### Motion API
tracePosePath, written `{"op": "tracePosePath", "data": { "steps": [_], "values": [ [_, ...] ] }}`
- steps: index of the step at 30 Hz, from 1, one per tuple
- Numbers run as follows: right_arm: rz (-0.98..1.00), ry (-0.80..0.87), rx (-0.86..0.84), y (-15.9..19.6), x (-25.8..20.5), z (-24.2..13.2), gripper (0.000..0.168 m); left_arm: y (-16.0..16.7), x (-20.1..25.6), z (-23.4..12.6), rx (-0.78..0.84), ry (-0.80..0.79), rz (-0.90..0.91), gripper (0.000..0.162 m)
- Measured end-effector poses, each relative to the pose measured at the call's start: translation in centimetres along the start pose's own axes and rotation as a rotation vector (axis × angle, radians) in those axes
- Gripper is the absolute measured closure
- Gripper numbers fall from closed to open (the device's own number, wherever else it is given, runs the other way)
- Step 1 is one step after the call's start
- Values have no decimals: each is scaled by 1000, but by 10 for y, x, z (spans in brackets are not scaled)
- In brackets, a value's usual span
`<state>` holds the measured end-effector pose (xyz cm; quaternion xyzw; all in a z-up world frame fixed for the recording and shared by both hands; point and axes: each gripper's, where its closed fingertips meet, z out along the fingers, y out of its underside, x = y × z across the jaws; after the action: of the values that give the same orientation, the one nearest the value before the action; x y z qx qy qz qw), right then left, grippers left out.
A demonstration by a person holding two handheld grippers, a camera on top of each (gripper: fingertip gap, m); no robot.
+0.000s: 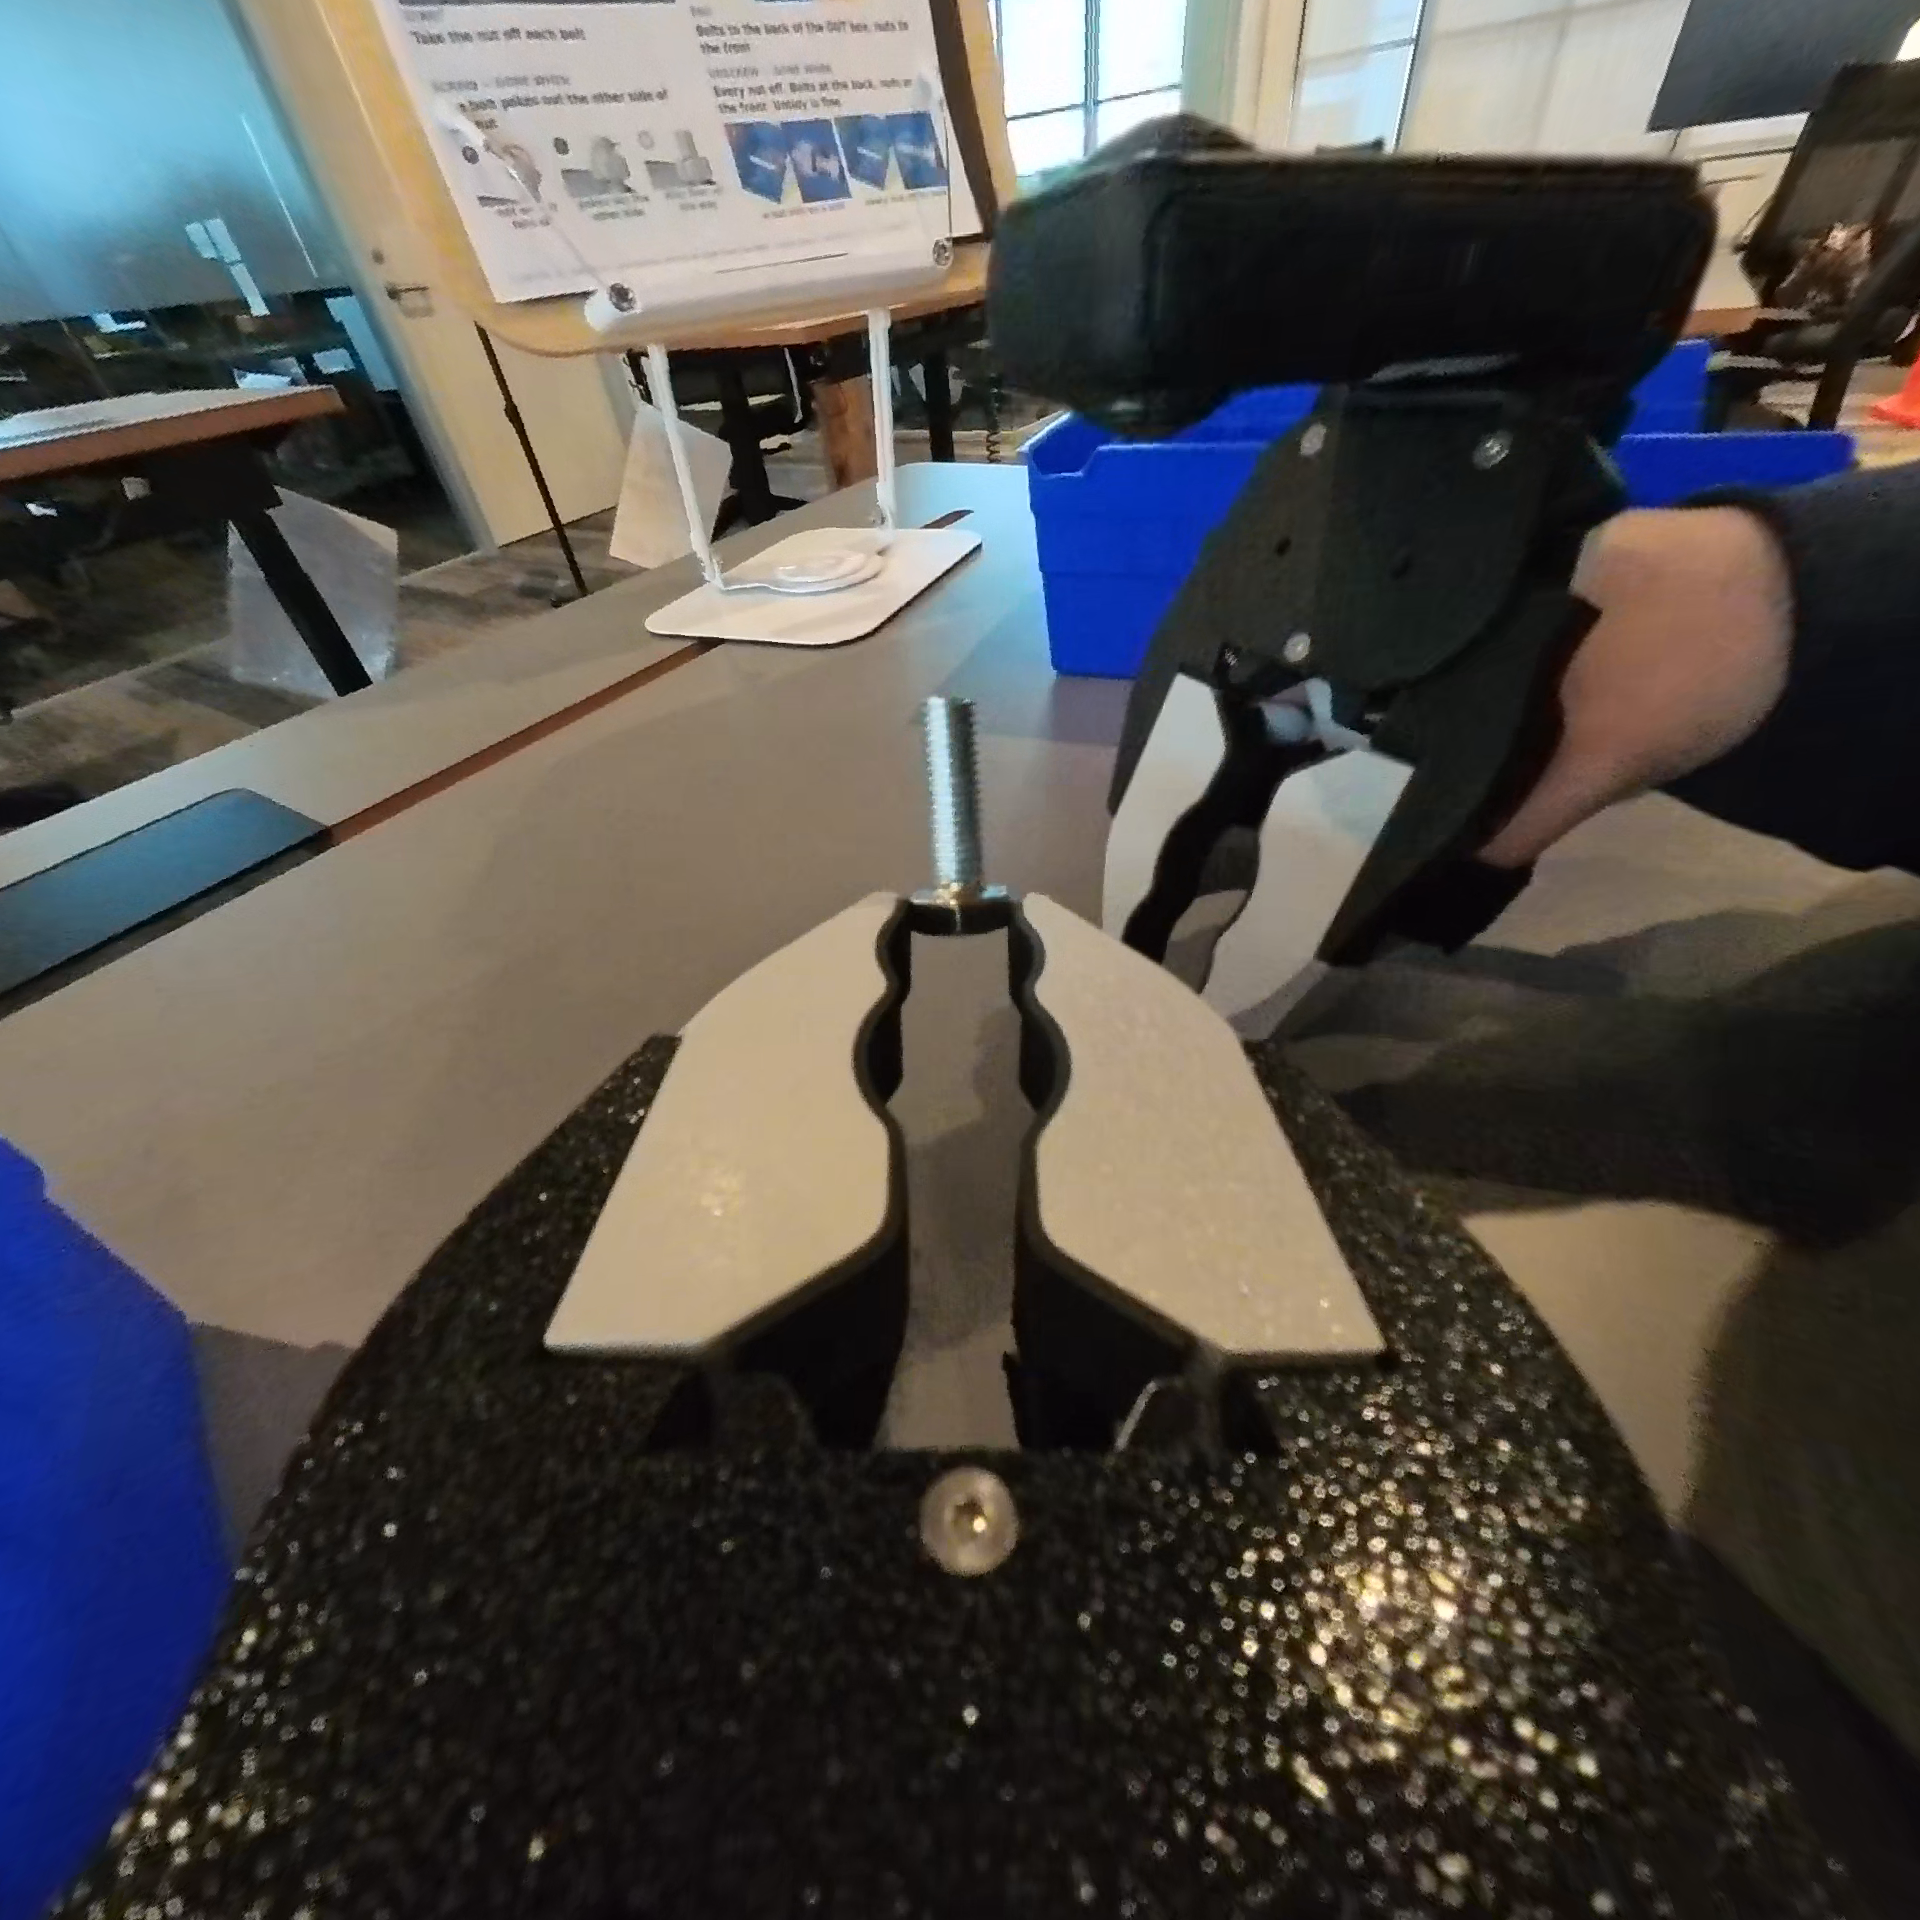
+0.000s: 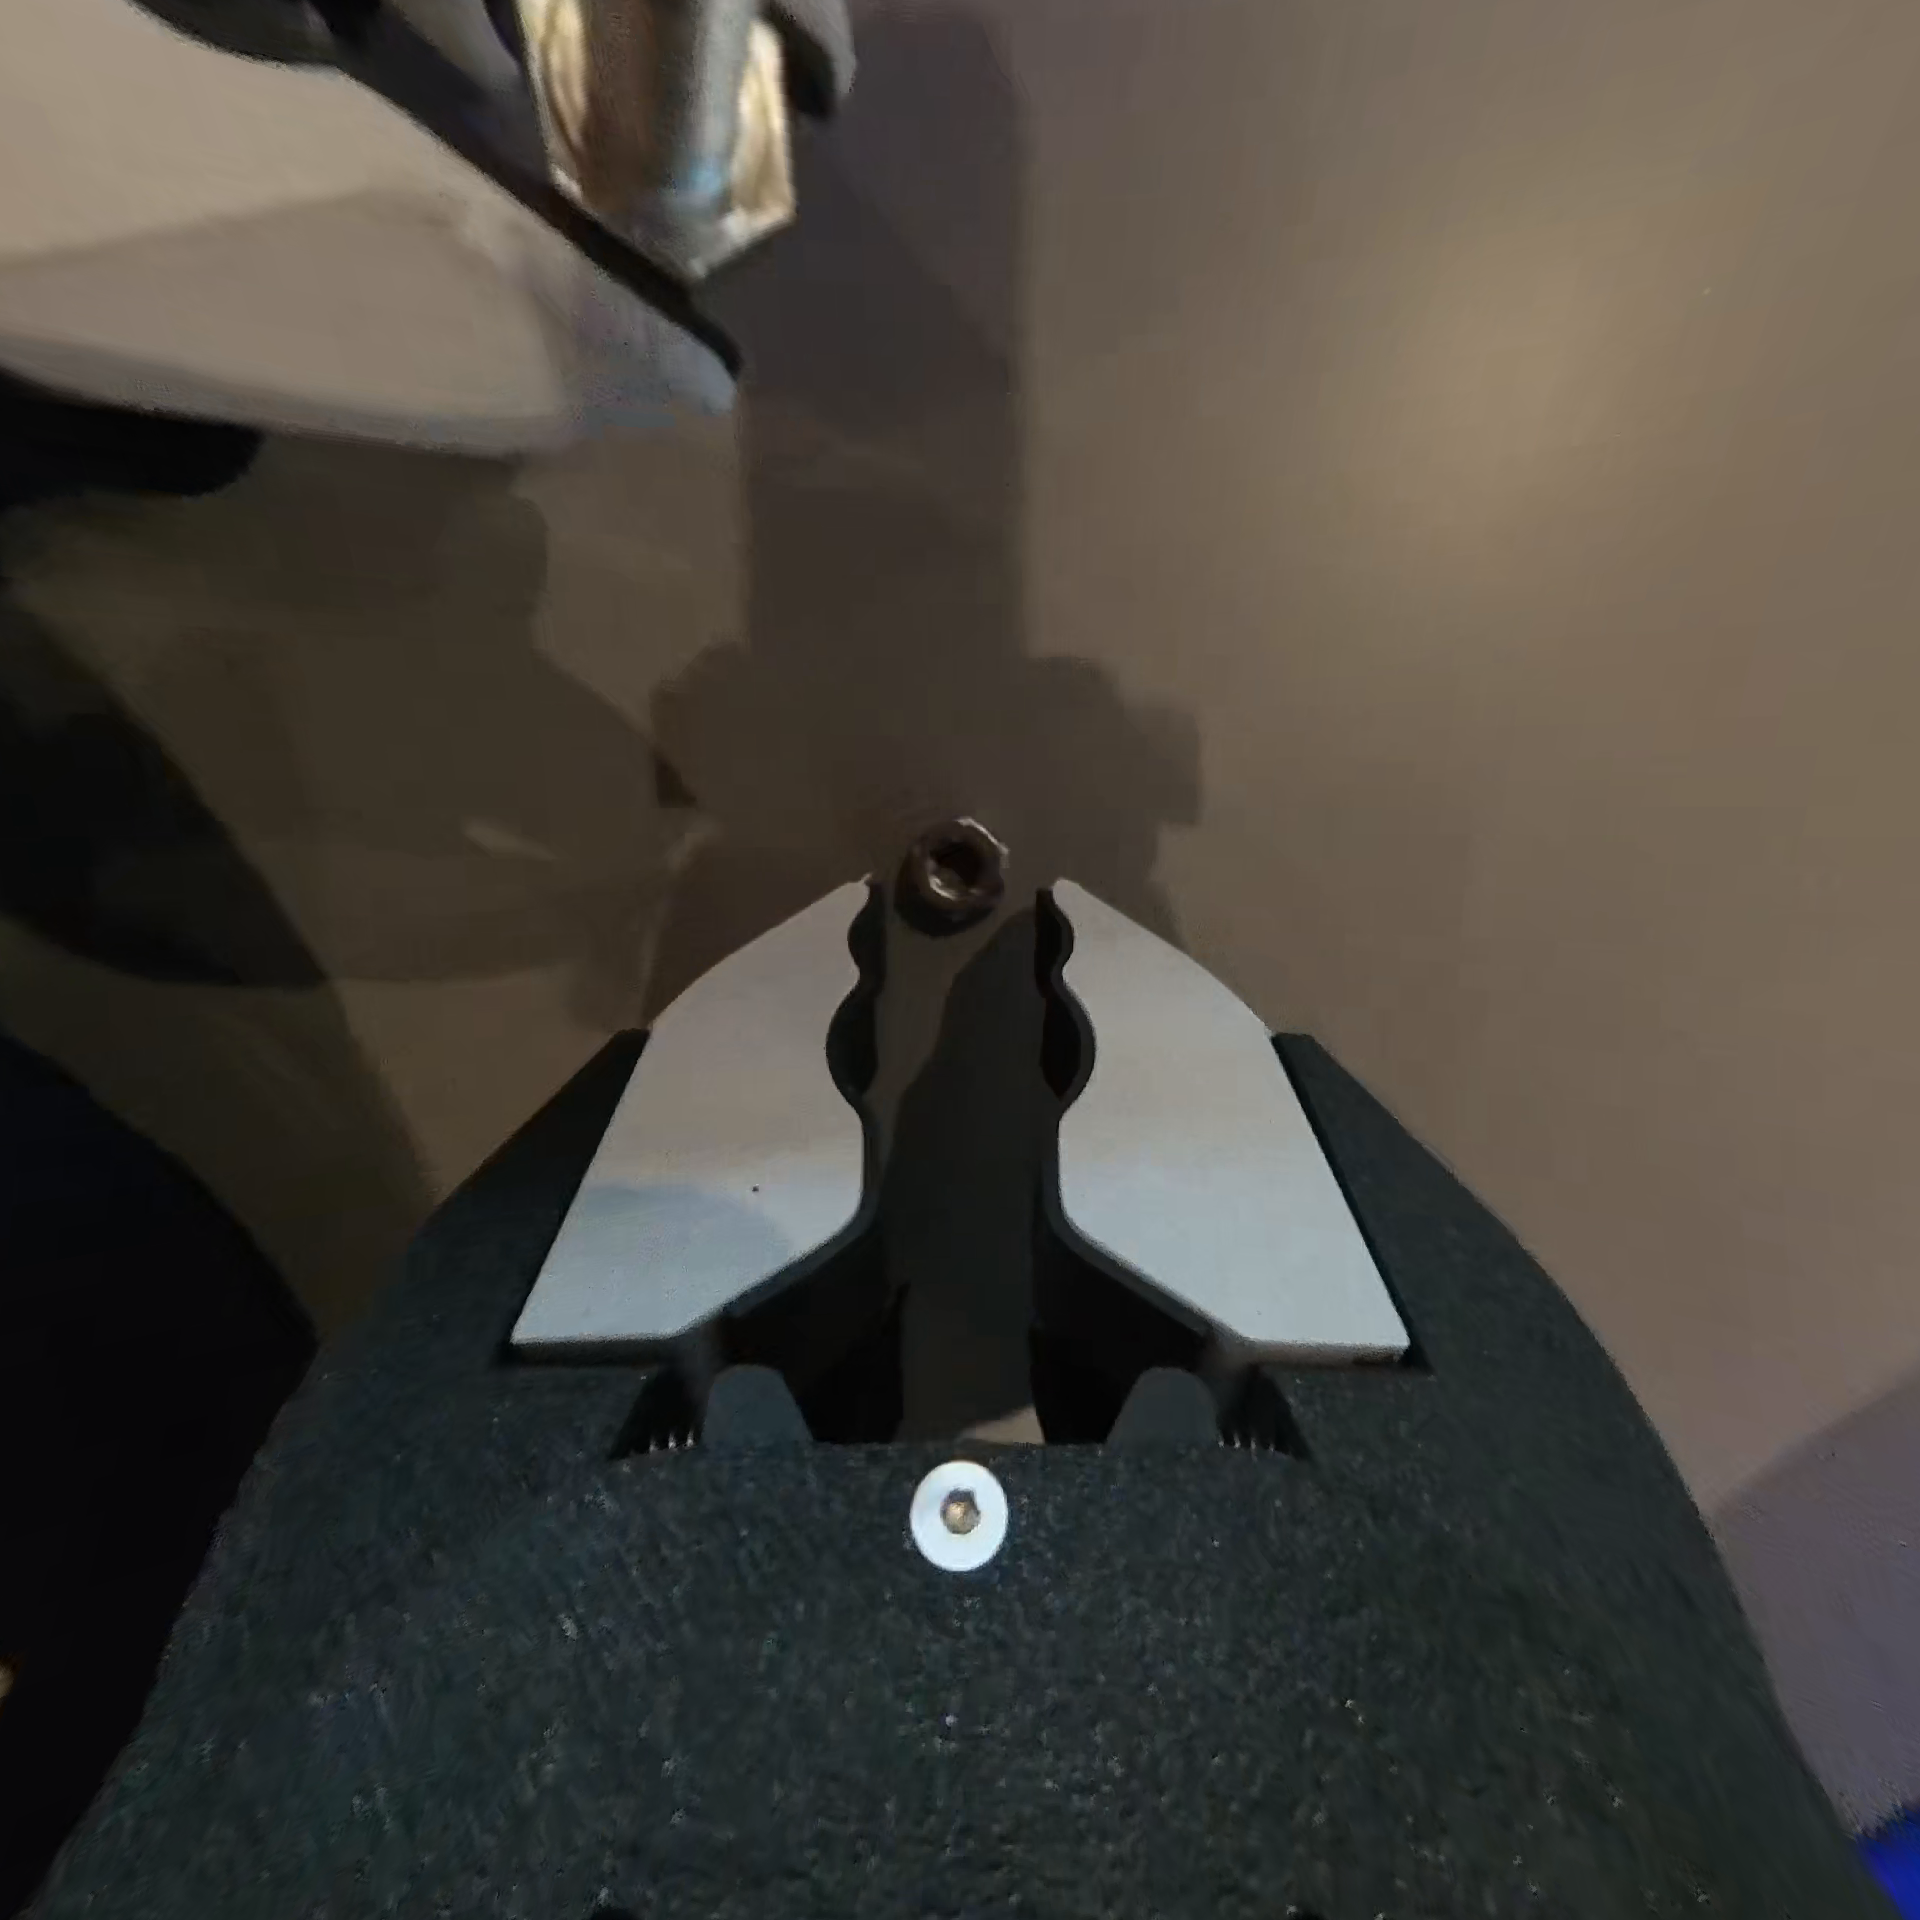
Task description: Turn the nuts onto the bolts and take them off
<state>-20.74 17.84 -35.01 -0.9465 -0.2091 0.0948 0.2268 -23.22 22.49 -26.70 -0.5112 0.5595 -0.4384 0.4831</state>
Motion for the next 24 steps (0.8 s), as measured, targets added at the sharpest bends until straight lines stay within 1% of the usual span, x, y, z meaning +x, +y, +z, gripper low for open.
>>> {"op": "tracePosePath", "data": {
  "steps": [7,10,14,15,17,19,21,23,24],
  "values": [
    [21,103,-72,-1,1,4,144,0,3,-5,6,14,9,145],
    [16,149,-67,-4,4,3,145,0,3,-7,8,16,4,145],
    [18,130,-81,-3,-1,8,148,0,3,-9,1,11,25,145],
    [13,135,-81,-3,-1,8,150,0,3,-9,1,11,28,145],
    [-11,158,-88,-3,1,5,150,1,3,-9,-3,14,32,145],
    [-39,199,-52,-7,9,-5,150,2,5,-9,-7,26,30,145],
    [-50,239,22,-12,25,-26,151,3,9,-7,-16,60,23,145],
    [-55,204,129,-19,34,-52,151,6,15,-5,-35,109,12,145],
    [-61,150,191,-25,32,-65,151,9,19,-3,-51,141,9,145]
  ]
}}
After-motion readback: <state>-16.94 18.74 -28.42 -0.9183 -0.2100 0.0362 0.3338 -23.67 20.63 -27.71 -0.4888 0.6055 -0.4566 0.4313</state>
